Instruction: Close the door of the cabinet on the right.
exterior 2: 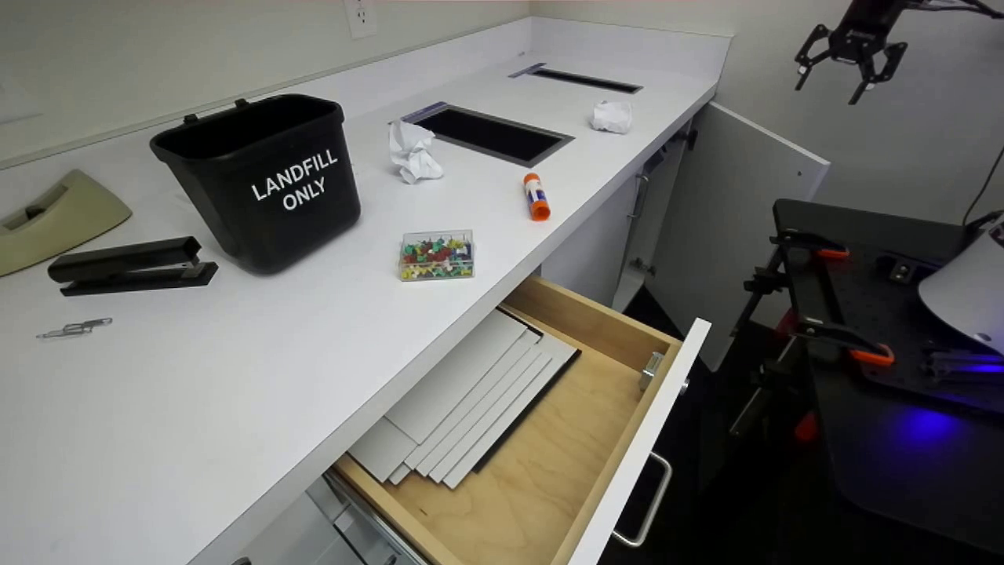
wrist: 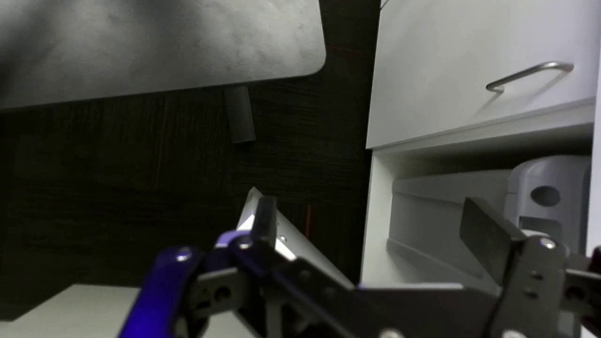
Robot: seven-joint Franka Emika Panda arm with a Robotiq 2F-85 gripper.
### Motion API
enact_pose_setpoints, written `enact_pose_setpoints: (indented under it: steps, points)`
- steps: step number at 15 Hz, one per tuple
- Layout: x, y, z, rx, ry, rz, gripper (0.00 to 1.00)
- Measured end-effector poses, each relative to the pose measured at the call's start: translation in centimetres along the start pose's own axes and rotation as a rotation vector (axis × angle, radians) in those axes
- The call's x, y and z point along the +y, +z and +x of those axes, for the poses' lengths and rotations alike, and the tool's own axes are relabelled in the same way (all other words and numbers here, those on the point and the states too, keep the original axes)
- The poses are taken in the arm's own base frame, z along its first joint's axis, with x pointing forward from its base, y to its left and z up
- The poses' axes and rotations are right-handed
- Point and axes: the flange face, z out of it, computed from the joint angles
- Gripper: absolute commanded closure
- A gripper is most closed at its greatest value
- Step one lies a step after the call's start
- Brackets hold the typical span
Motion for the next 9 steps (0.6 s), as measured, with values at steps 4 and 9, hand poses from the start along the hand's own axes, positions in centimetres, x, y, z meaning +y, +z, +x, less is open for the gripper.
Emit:
enact_pose_setpoints:
  steps: [4,9]
  points:
    - [0.9,1.1,1.9,-0.004,0.070,-0.009,0.00]
    - [1.0,1.2,2.2,-0.004,0.089,-0.013,0.26]
